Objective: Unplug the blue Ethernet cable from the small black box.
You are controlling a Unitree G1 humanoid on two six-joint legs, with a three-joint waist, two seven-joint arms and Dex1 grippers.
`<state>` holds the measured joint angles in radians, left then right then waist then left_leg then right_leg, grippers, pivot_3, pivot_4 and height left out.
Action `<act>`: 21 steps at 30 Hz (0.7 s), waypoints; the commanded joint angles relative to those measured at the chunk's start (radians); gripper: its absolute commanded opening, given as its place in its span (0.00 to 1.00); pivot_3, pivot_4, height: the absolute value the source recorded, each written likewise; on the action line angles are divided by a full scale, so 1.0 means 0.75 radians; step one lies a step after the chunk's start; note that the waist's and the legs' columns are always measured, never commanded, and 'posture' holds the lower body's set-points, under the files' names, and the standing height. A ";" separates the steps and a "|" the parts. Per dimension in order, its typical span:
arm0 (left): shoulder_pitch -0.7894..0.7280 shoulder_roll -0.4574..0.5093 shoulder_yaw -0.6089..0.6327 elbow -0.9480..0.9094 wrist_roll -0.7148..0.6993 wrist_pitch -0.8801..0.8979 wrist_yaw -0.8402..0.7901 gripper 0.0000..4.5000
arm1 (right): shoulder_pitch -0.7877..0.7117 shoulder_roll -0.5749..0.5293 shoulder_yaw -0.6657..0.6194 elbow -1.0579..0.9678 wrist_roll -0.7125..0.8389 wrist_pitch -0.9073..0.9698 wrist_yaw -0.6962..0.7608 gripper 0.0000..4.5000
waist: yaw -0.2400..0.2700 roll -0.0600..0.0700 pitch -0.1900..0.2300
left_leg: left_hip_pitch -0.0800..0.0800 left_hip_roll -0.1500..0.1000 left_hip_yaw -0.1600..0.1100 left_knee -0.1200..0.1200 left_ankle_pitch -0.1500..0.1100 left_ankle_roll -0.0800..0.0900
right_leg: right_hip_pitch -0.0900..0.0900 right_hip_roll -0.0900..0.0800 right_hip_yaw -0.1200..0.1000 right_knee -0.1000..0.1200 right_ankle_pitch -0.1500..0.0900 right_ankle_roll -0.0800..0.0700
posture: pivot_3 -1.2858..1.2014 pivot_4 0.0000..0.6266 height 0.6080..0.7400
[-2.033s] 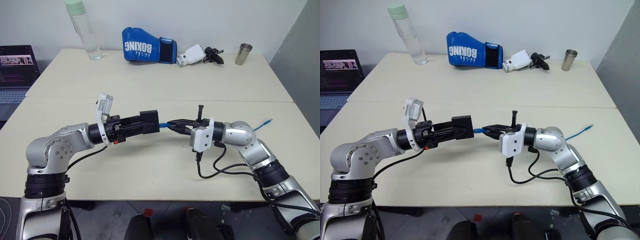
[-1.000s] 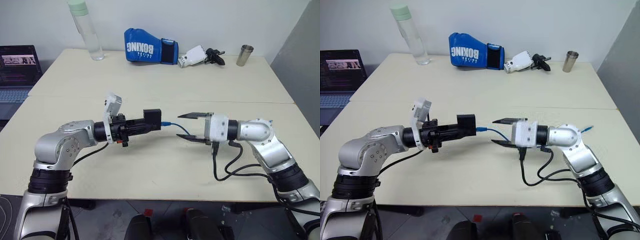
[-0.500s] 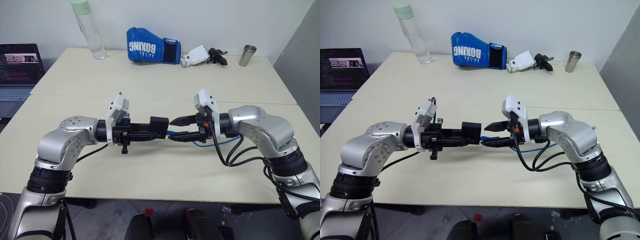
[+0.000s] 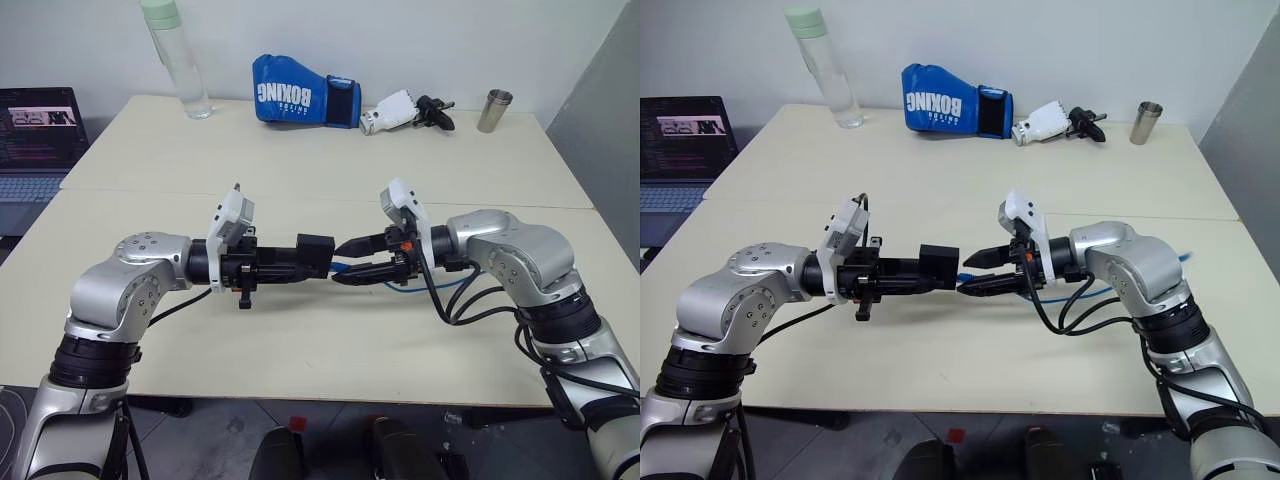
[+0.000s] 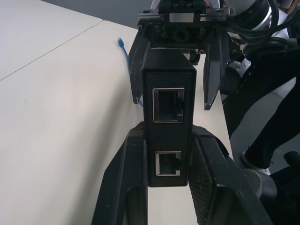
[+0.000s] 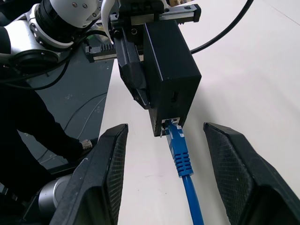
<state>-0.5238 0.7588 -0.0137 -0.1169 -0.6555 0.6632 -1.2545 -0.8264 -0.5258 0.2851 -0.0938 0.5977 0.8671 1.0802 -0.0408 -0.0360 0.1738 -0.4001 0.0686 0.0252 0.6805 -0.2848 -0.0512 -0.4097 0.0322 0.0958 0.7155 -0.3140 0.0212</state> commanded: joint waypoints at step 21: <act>0.004 0.008 0.025 -0.056 -0.009 -0.025 0.007 0.17 | -0.069 0.051 0.006 0.067 -0.099 -0.044 0.092 0.13 | 0.000 0.000 0.000 | 0.000 0.000 0.000 0.000 0.000 0.000 | 0.000 0.000 0.000 0.000 0.000 0.000 | 0.52 0.24 1.00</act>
<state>-0.5193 0.7588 -0.0134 -0.1179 -0.6543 0.6490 -1.2476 -0.8498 -0.4911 0.2977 -0.0331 0.5260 0.8483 1.1415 -0.0409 -0.0359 0.1739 -0.4003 0.0686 0.0252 0.6803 -0.2848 -0.0512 -0.4099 0.0322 0.0957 0.7155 -0.3140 0.0212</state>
